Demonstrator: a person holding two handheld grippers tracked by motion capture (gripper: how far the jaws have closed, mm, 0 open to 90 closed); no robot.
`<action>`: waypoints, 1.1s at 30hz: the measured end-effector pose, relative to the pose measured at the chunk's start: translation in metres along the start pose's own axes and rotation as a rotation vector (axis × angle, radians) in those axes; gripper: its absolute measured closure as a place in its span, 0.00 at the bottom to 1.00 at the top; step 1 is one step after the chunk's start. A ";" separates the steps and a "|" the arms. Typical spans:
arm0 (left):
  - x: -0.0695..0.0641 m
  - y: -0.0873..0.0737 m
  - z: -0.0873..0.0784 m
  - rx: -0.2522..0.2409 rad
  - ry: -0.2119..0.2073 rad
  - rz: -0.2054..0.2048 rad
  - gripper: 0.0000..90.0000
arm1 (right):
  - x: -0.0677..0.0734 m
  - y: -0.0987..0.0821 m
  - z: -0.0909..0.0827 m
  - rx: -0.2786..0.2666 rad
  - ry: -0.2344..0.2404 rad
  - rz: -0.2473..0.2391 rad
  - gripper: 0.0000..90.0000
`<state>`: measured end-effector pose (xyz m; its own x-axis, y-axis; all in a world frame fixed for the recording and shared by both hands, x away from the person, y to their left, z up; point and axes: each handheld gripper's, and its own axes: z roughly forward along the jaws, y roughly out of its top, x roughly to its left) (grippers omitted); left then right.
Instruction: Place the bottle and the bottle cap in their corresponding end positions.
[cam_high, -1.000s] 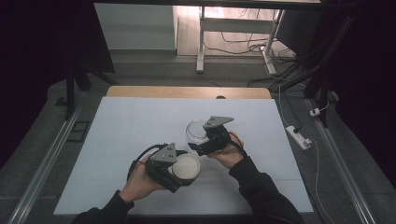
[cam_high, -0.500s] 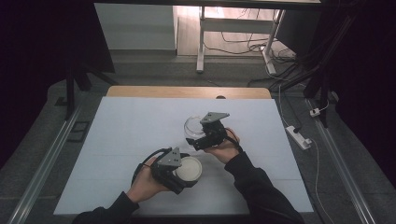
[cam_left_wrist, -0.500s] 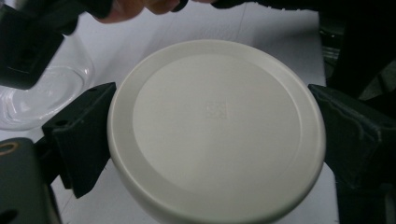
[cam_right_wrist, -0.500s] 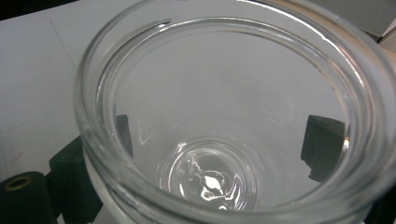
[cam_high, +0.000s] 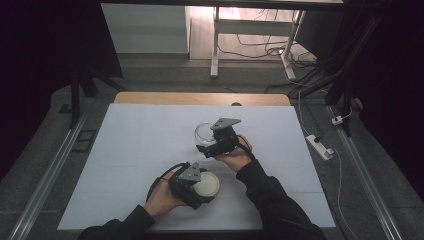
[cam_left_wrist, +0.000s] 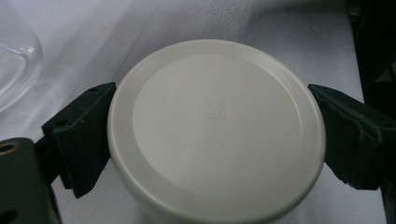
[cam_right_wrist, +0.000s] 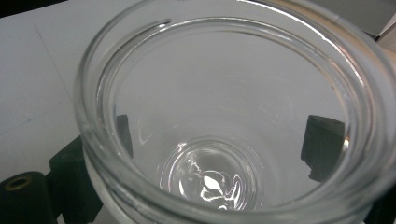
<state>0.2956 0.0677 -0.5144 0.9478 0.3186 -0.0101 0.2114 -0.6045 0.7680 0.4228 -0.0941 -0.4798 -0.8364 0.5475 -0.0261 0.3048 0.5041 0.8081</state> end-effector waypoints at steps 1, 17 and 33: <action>0.000 -0.001 0.001 0.000 -0.002 -0.004 0.09 | 0.000 0.000 0.001 -0.001 0.000 0.002 0.07; 0.003 -0.009 0.017 0.065 -0.001 0.014 0.09 | -0.006 -0.003 0.012 0.009 -0.016 0.009 0.07; 0.005 -0.012 0.027 0.134 0.018 0.024 0.09 | -0.010 -0.013 0.024 0.032 -0.035 0.002 0.07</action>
<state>0.3044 0.0564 -0.5410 0.9488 0.3152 0.0197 0.2197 -0.7038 0.6756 0.4383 -0.0900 -0.5040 -0.8194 0.5714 -0.0452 0.3218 0.5238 0.7887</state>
